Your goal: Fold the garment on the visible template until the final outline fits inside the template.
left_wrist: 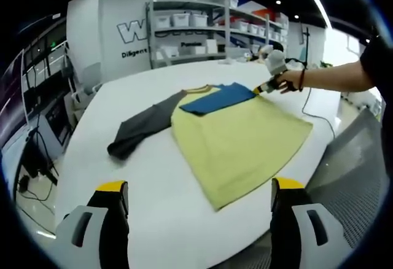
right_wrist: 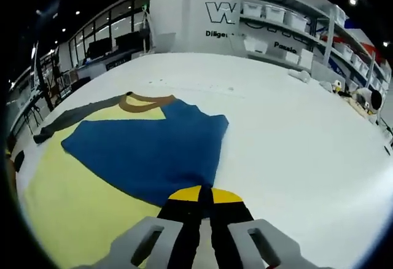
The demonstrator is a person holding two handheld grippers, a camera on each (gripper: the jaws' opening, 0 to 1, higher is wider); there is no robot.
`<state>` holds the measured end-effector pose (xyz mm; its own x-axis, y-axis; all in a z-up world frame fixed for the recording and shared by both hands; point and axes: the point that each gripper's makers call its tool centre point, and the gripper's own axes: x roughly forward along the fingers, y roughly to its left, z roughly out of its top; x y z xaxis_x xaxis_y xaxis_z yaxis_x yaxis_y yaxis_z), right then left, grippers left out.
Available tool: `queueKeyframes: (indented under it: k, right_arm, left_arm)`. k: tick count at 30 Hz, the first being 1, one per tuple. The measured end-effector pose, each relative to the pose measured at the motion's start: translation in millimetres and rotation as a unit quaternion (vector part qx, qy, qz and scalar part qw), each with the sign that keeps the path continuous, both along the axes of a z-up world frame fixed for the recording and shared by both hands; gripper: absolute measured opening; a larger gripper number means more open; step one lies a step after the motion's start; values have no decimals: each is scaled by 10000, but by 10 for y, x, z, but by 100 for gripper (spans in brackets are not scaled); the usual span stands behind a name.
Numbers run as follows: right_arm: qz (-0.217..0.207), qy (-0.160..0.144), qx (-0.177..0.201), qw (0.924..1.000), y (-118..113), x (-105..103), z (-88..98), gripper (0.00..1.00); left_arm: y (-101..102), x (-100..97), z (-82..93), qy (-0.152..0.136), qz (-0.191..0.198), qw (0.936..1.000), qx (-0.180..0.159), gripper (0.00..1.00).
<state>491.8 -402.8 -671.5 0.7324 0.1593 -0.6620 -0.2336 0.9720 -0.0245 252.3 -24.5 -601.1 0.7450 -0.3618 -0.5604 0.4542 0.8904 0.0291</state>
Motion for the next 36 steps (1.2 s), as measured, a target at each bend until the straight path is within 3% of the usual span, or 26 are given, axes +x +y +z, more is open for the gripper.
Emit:
queueKeyframes:
  k: [6,12,15,18,21,26,36]
  right_arm:
    - [269,38,-348,9990,-36,-44,10,0]
    - [271,56,-326,9991,-44,-84,-2,0]
    - [283,-78,-277,9992,-15,-114,67,0]
    - [453,-182,-543,9973,5,-150,92,0]
    - [432,-140,-561,9974,-3,-181,70,0]
    - [150,-130,-278,9994,-47,-188,51,0]
    - [111,13,-262,9996,-97,-150,-48,0]
  left_arm:
    - [-4,-7,-10,16,-22,10000,41,91]
    - [2,-8,-18,33,-25,10000,80,91]
    - [4,-6,-17,27,-27,9999,100,90]
    - [2,-6,-17,28,-33,9999,102,90]
    - [-2,-10,-17,31,-49,9999,102,90]
    - [-2,-12,-10,16,-60,9999,111,90]
    - [3,-4,16,-45,-37,10000,64,90]
